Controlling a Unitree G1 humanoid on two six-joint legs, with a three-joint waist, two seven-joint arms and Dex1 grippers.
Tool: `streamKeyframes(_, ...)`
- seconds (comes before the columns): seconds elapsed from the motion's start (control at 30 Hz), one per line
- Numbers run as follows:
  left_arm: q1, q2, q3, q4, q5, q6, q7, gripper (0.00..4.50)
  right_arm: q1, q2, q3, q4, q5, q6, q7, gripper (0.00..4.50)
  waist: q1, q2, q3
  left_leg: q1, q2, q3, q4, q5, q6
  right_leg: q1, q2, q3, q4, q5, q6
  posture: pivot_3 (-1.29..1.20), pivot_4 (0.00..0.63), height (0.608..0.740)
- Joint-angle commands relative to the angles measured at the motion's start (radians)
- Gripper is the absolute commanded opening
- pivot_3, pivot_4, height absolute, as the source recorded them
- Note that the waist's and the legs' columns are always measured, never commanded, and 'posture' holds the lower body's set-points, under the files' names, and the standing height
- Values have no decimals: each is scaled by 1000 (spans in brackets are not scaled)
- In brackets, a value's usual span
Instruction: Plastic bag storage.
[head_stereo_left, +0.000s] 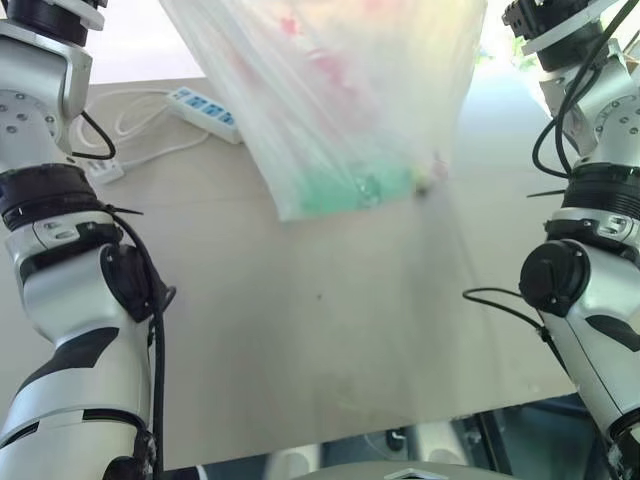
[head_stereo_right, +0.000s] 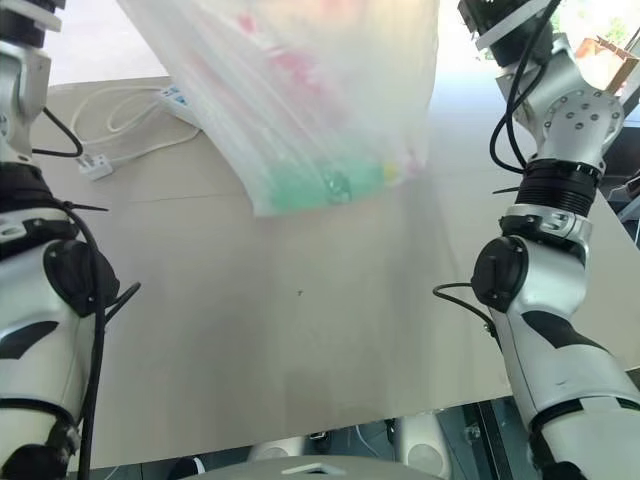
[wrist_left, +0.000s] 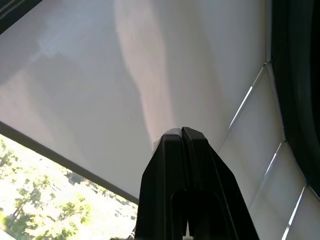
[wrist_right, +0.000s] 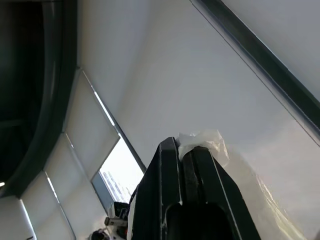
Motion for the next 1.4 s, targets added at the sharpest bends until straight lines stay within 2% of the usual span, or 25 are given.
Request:
streamKeyframes(0.03, -31, 7, 17, 47, 75, -22, -62, 0, 14, -29, -7, -51, 11, -27, 2, 60, -7, 0, 0, 1, 0, 0, 0, 0, 0, 0, 0, 0, 1, 0, 0, 0, 150, 740)
streamKeyframes(0.2, -15, -19, 28, 53, 138, -5, -101, 0, 31, -41, -12, -67, 26, -28, -14, 60, -12, 1, 2, 0, 1, -1, 4, 1, -2, 0, 0, 0, 6, 0, 0, 0, 150, 740)
streamKeyframes(0.43, 6, -8, 79, 5, 137, 63, -115, 0, 44, -56, -6, -57, 35, -13, -10, 60, -12, 1, 2, 0, 2, -1, 4, 1, -2, 0, 0, 0, 6, 0, 0, 0, 150, 740)
streamKeyframes(0.67, 198, 8, 154, -188, 102, 184, -83, 0, 197, -84, 85, -191, 30, 106, 50, 60, -16, 1, 2, 1, 3, 0, 3, 1, -2, -1, 0, 1, 6, 0, 0, 0, 150, 740)
streamKeyframes(0.83, 344, -9, 227, -371, 32, 252, -8, 0, 244, -95, 74, -238, 72, 143, 50, 60, -15, 1, 2, 1, 4, -1, 7, 1, -2, -1, 0, 2, 9, 0, 0, 0, 150, 740)
streamKeyframes(0.87, 357, -13, 236, -393, 19, 260, 9, 564, 247, -96, 73, -240, 78, 147, 49, 0, -14, 1, 2, 1, 4, -1, 8, 1, -2, -1, 0, 2, 9, 0, 0, 0, 150, 740)
streamKeyframes(0.9, 369, -17, 241, -416, 7, 266, 23, 864, 251, -97, 72, -244, 84, 152, 50, 268, -13, 1, 2, 1, 4, -1, 10, 1, -2, 0, 0, 2, 9, 0, 0, 0, 150, 740)
streamKeyframes(0.97, 423, -28, 256, -478, -17, 287, 60, 1775, 284, -113, 94, -264, 84, 179, 70, 908, -9, 1, 1, 1, 4, -2, 13, 1, -2, 0, 0, 2, 10, 0, 0, 0, 150, 740)
streamKeyframes(1.13, 708, -51, 301, -701, -133, 393, 102, 4267, 484, -231, 170, -444, 127, 324, 193, 3397, 6, 1, 1, 2, 5, -2, 13, 1, -1, 2, -1, 2, 10, 0, 0, 0, 150, 740)
streamKeyframes(1.17, 774, -58, 311, -741, -163, 412, 114, 4500, 529, -255, 173, -479, 144, 352, 205, 3923, 8, 1, 1, 2, 5, -2, 13, 1, -1, 2, -1, 2, 10, 0, 0, 0, 150, 740)
streamKeyframes(1.2, 817, -62, 316, -767, -188, 422, 126, 4500, 557, -270, 174, -502, 158, 368, 212, 4447, 9, 1, 1, 2, 5, -3, 13, 0, -1, 1, -1, 3, 10, 0, 0, 0, 150, 740)
streamKeyframes(1.3, 1103, -68, 339, -918, -252, 506, 55, 4500, 802, -428, 277, -678, 85, 400, 331, 4447, 11, 0, 0, 1, 5, -4, 15, 1, -1, 1, 0, 2, 11, 0, 0, 0, 150, 740)
streamKeyframes(1.4, 1376, -68, 316, -1025, -182, 499, -45, 4500, 1001, -547, 369, -736, -65, 273, 408, 4447, 10, 0, -3, 6, 5, -6, 10, -2, 2, 5, -2, 4, 6, -1, 0, 0, 150, 740)
